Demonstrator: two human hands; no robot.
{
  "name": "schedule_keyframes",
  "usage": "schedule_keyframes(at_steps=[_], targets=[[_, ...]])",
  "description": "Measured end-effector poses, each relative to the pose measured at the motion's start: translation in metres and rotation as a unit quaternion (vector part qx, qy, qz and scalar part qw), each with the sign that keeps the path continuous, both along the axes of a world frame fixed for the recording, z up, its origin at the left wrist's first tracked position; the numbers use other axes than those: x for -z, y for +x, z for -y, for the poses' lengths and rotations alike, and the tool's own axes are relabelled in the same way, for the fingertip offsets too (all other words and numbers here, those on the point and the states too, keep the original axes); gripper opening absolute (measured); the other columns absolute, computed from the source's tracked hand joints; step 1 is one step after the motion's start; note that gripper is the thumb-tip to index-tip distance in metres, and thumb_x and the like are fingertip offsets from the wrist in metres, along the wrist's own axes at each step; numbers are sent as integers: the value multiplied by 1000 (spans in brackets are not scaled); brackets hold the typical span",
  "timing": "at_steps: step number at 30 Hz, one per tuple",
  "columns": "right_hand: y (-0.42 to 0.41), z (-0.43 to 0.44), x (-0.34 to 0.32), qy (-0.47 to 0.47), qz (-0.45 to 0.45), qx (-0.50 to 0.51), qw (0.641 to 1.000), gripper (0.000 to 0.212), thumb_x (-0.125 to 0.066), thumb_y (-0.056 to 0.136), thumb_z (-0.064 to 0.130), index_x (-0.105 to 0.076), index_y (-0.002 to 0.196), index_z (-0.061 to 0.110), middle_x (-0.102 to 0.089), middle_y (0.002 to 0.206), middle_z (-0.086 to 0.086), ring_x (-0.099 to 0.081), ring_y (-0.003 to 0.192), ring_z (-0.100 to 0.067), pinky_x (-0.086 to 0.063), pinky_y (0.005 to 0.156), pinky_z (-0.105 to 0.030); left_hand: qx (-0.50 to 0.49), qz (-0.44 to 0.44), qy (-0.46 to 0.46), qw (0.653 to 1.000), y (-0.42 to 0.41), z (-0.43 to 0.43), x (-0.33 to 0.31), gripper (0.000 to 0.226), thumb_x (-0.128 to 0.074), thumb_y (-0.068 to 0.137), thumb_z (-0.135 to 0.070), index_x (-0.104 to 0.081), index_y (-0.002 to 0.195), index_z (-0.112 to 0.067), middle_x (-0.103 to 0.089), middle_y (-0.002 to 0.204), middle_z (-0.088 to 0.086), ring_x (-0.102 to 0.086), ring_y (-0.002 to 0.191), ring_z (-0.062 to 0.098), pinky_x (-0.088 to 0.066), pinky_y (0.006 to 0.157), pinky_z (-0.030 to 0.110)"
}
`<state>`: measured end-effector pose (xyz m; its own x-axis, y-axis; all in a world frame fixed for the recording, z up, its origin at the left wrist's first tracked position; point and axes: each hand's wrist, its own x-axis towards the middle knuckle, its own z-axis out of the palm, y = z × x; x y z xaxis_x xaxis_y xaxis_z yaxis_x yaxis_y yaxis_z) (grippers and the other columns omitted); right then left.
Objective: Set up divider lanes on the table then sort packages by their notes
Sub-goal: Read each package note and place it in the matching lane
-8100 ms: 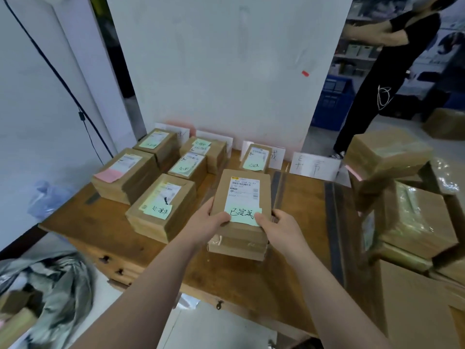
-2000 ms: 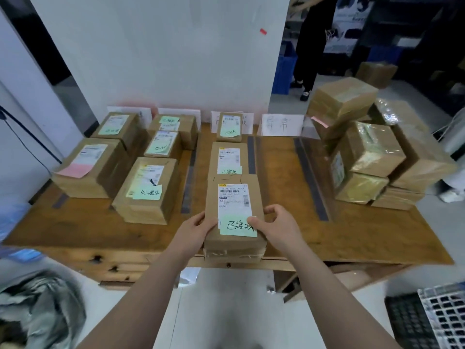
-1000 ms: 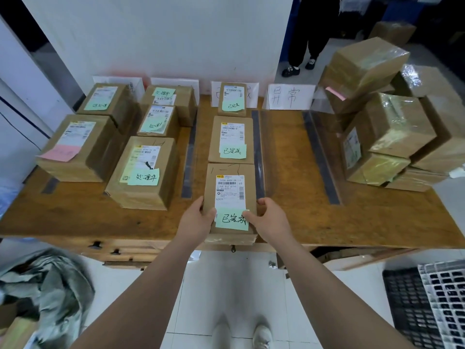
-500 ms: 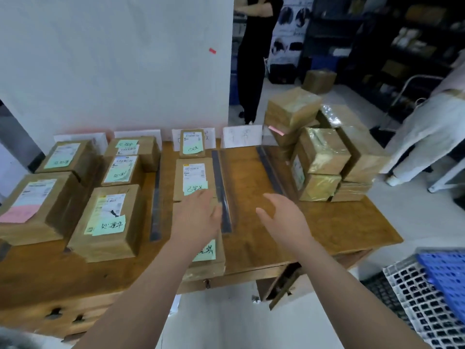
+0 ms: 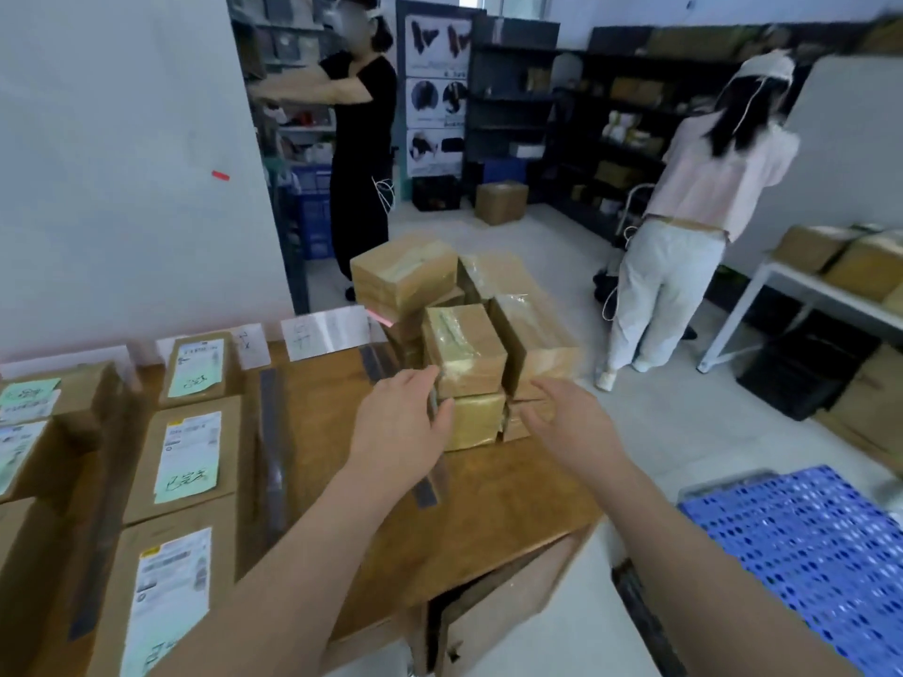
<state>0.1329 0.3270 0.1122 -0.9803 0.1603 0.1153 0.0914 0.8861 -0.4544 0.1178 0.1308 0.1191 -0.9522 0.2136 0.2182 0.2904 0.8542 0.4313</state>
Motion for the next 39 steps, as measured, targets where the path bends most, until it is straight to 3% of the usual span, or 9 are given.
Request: schedule_keyframes(at_steps=[7,11,15,19,24,28,30,35,39], targets=[[-56,-105,0,-56,9,22,998,49,-54,95,38,-48,140,20,-50,142,0,-52,123,-19,-38,100,-30,-1,21,22,1000,-59,-103,-1,52,-46,100,-39,-40,146,-17,-48,146,4,-44,133,21,-38,108,35],[-91,-140,10,-70,37,24,997,50,-53,95,38,-46,141,18,-51,142,-1,-57,116,-20,-40,97,-30,-12,67,24,997,-92,-141,1,50,-45,100,-37,-40,145,-16,-55,135,5,-53,121,21,-42,101,33],[-128,-158,24,-99,58,28,993,49,-52,97,35,-47,141,16,-51,142,-3,-54,122,-21,-38,102,-30,-8,102,35,994,-127,-168,2,46,-45,101,-32,-41,143,-13,-54,135,7,-53,118,21,-41,91,27],[-159,-164,37,-147,76,40,985,47,-50,98,34,-49,139,12,-54,139,-6,-53,125,-21,-37,104,-30,-1,149,45,988,-160,-186,11,59,-44,102,-32,-23,154,-15,-47,143,9,-54,120,20,-44,96,29],[-186,-166,53,-207,100,45,972,47,-52,97,31,-51,138,10,-57,136,-6,-53,124,-20,-39,106,-32,-16,210,60,976,-187,-202,26,61,-46,101,-32,-20,153,-13,-48,141,12,-54,121,24,-42,90,28],[-198,-168,64,-255,110,38,960,33,-50,96,30,-64,118,10,-68,110,1,-61,104,-20,-47,85,-24,-36,248,70,966,-193,-211,37,72,-45,101,-36,-2,156,-19,-47,145,12,-54,122,27,-45,97,35],[-202,-170,67,-301,105,22,947,25,-48,97,29,-68,103,15,-69,91,5,-63,85,-16,-45,69,-20,-51,255,88,962,-192,-217,40,71,-46,100,-38,-5,156,-20,-46,146,12,-53,124,28,-44,100,36],[-201,-190,70,-382,88,4,920,30,-44,100,27,-72,93,17,-67,77,12,-60,69,-4,-43,62,-14,-110,264,132,949,-180,-229,47,71,-50,94,-50,-23,151,-17,-48,141,10,-55,120,28,-48,99,39],[-194,-212,72,-427,131,-21,894,27,-47,99,19,-73,103,20,-73,97,7,-67,94,-12,-54,84,-30,-168,279,170,930,-155,-243,49,88,-52,88,-62,-15,154,-17,-32,148,12,-46,128,32,-42,104,41]])
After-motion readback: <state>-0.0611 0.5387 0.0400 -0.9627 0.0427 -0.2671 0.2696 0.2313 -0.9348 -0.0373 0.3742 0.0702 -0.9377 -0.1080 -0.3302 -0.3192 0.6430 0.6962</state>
